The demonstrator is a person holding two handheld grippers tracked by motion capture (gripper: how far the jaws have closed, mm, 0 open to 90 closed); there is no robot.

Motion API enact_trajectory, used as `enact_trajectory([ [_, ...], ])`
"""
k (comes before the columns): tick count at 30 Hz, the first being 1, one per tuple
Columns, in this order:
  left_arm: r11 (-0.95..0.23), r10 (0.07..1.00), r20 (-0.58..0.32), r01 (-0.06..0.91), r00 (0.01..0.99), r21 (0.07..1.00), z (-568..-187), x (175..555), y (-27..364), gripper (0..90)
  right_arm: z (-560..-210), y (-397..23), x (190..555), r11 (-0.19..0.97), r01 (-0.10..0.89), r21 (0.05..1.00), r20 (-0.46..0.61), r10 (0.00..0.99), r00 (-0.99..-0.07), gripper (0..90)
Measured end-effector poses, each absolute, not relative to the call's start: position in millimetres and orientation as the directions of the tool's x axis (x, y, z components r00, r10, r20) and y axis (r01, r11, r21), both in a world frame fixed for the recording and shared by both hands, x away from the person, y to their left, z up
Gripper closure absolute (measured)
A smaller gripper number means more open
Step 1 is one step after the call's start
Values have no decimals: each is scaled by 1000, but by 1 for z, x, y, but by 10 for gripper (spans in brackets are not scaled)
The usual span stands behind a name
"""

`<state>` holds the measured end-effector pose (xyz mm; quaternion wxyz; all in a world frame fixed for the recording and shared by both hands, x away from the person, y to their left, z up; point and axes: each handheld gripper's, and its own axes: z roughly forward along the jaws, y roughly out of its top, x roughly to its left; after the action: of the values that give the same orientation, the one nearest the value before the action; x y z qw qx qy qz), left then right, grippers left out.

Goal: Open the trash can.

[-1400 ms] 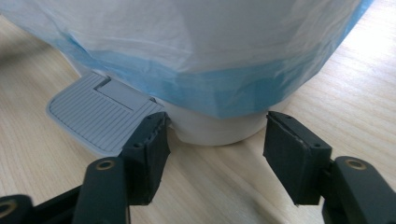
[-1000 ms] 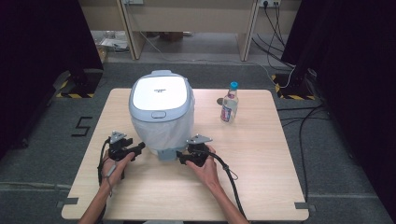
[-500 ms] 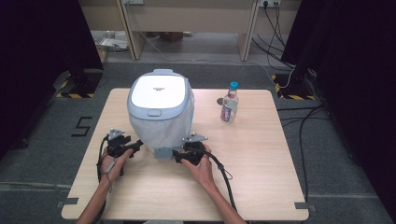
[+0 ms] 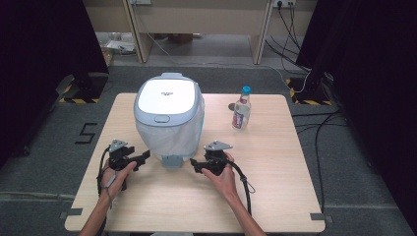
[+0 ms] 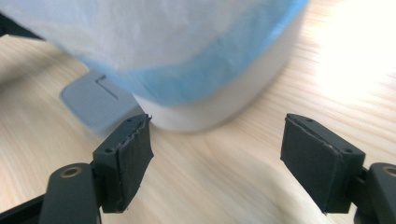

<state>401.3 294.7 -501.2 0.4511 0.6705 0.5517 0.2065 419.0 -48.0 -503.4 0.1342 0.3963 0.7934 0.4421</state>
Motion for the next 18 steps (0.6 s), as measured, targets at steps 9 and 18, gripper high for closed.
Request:
enact_trajectory([
  [9, 12, 908, -228, 522, 351, 853, -476, 380, 293, 217, -507, -100, 409, 287, 543, 789, 106, 807, -580, 236],
  [18, -25, 888, -203, 484, 413, 875, -456, 370, 288, 447, -507, -143, 401, 298, 567, 768, 46, 858, -512, 234],
])
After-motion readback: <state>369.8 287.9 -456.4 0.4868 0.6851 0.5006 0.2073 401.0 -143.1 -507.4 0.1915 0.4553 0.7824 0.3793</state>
